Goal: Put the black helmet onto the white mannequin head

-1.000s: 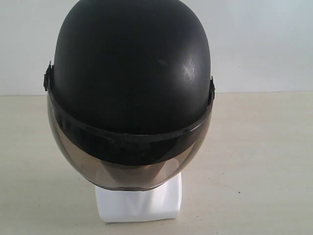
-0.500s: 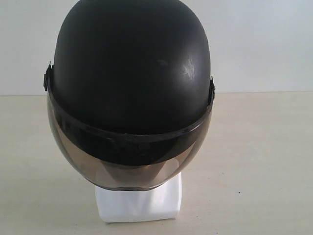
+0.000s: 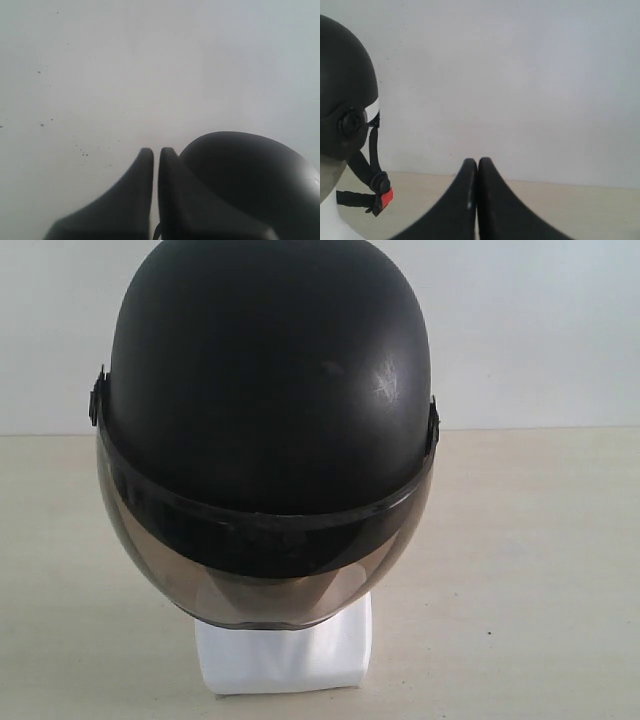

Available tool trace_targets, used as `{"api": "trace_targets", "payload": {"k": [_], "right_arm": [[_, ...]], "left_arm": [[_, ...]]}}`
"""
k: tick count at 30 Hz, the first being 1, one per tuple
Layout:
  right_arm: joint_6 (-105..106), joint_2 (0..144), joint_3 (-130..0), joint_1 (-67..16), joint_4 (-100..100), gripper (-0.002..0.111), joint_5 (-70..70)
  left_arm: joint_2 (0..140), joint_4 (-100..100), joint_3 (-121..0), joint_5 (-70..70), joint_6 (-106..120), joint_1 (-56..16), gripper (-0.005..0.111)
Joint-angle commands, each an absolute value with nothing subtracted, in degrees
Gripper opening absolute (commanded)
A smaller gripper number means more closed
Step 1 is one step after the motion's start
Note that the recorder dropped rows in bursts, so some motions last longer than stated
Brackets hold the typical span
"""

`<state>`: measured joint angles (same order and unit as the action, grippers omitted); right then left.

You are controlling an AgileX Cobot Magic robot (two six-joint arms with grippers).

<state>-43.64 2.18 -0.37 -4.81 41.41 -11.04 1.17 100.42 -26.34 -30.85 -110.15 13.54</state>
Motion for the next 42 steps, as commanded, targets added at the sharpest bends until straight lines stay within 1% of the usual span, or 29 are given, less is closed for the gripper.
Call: {"api": "trace_targets", "payload": {"k": [1, 5, 12, 15, 18, 20, 31, 37, 42], "right_arm": [[-43.82, 1.86, 0.0, -4.56, 41.3, 0.0, -7.8], [-43.59, 1.59, 0.0, -4.56, 41.3, 0.0, -3.62], [-41.8, 0.55, 0.0, -4.56, 38.11, 0.0, -1.62], [-27.41, 0.55, 0.0, -4.56, 21.39, 0.0, -0.71], [-0.88, 0.55, 0.0, -4.56, -1.62, 0.0, 2.28], [8.74, 0.55, 0.0, -4.56, -9.53, 0.0, 4.85], [8.87, 0.0, 0.0, -4.56, -9.02, 0.0, 18.73], [0.67, 0.0, 0.0, -4.56, -5.41, 0.0, 19.54], [0.0, 0.0, 0.0, -4.56, -4.75, 0.0, 19.54]], "left_arm": [[0.87, 99.95, -26.09, -30.21, -109.83, 13.73, 0.004], [0.87, 99.95, -26.09, -30.1, -109.83, 13.73, 0.004], [0.87, 99.95, -26.09, -30.1, -109.83, 13.73, 0.004], [0.87, 99.95, -26.09, -30.1, -109.83, 13.73, 0.004], [0.87, 99.95, -26.09, -30.1, -109.83, 13.73, 0.004], [0.87, 99.95, -26.09, -30.1, -109.83, 13.73, 0.004], [0.87, 99.95, -26.09, -30.1, -109.83, 13.73, 0.004], [0.87, 99.95, -26.09, -30.1, -109.83, 13.73, 0.004], [0.87, 99.95, -26.09, -30.1, -109.83, 13.73, 0.004]]}}
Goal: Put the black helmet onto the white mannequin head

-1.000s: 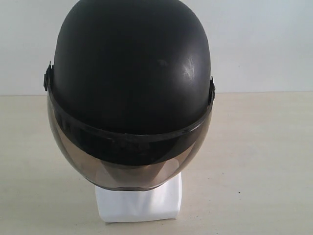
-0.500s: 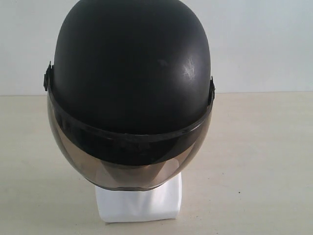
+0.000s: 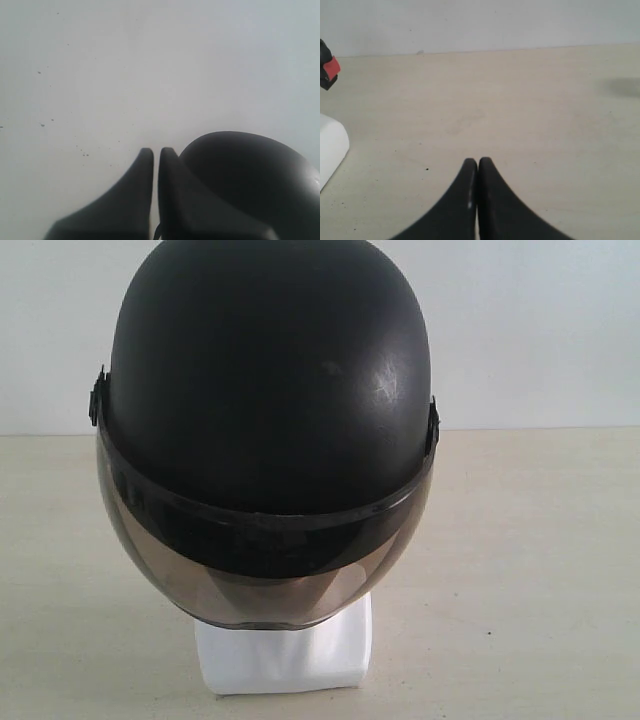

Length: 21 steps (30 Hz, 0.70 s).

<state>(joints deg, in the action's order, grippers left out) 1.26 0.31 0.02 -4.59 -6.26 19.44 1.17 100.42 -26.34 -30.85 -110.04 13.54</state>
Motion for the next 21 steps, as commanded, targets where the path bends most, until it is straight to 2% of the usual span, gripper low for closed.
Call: {"api": "trace_targets", "payload": {"k": [1, 21], "right_arm": [[0.0, 0.0, 0.0, -4.56, -4.75, 0.0, 19.54], [0.0, 0.0, 0.0, -4.56, -5.39, 0.0, 19.54]], "left_arm": [[0.87, 99.95, -26.09, -30.1, -109.83, 13.73, 0.004], [0.87, 99.95, -26.09, -30.11, -109.55, 13.73, 0.004]]}}
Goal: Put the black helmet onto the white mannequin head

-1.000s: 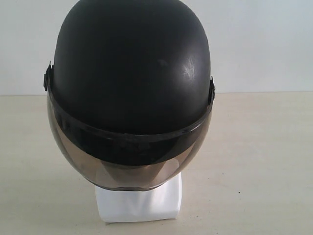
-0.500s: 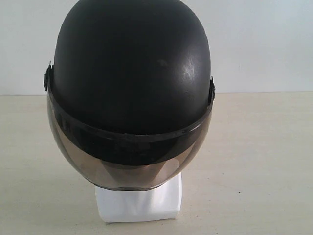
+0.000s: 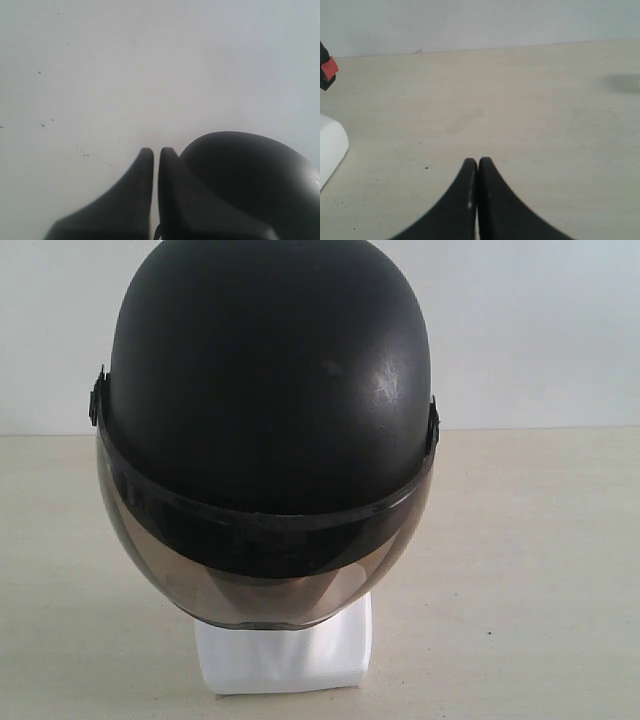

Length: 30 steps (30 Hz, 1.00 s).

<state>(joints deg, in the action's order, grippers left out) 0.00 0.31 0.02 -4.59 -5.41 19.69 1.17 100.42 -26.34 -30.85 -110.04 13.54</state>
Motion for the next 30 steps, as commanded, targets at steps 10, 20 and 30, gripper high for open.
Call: {"api": "trace_targets", "payload": {"k": [10, 20, 30], "right_arm": [[0.0, 0.0, 0.0, -4.56, -5.38, 0.0, 18.92], [0.0, 0.0, 0.0, -4.56, -5.38, 0.0, 18.74], [0.0, 0.0, 0.0, -4.56, -5.38, 0.0, 18.74]], "left_arm": [[0.0, 99.95, -21.37, -28.86, -99.41, 7.21, 0.004], [0.0, 78.34, -10.38, -20.18, -105.99, 1.66, 0.004], [0.0, 35.04, -11.15, -12.15, -54.53, 1.66, 0.004]]}}
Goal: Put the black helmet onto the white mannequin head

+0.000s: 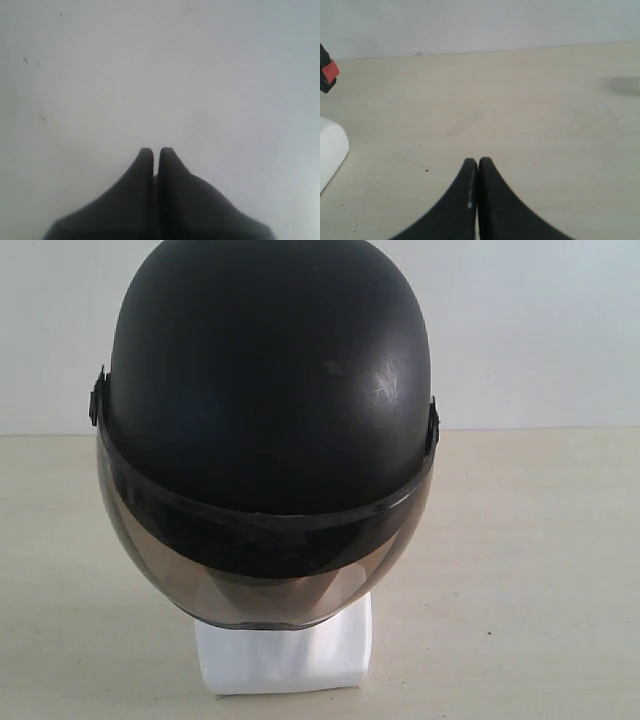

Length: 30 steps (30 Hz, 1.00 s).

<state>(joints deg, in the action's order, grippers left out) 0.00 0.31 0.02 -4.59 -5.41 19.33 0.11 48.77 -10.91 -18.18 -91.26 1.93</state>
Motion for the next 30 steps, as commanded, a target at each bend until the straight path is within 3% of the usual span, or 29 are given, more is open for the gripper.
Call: {"api": "trace_targets", "payload": {"k": [1, 4, 8, 19, 30], "right_arm": [[0.0, 0.0, 0.0, -4.56, -5.38, 0.0, 18.74], [0.0, 0.0, 0.0, -4.56, -5.38, 0.0, 18.74], [0.0, 0.0, 0.0, -4.56, -5.38, 0.0, 18.74], [0.0, 0.0, 0.0, -4.56, -5.38, 0.0, 18.74], [0.0, 0.0, 0.0, -4.56, -5.38, 0.0, 18.74]], "left_arm": [[0.0, 29.75, -11.15, -9.75, -40.51, 1.66, 0.004], [0.0, 9.99, -11.02, -3.47, -11.03, 1.57, 0.004], [0.0, 0.64, -10.27, 7.3, 10.17, 1.57, 0.004], [0.0, 0.38, 0.0, 12.12, 3.88, 1.57, 0.004], [0.0, -2.79, 0.0, 17.3, 3.66, 1.57, 0.004]]}}
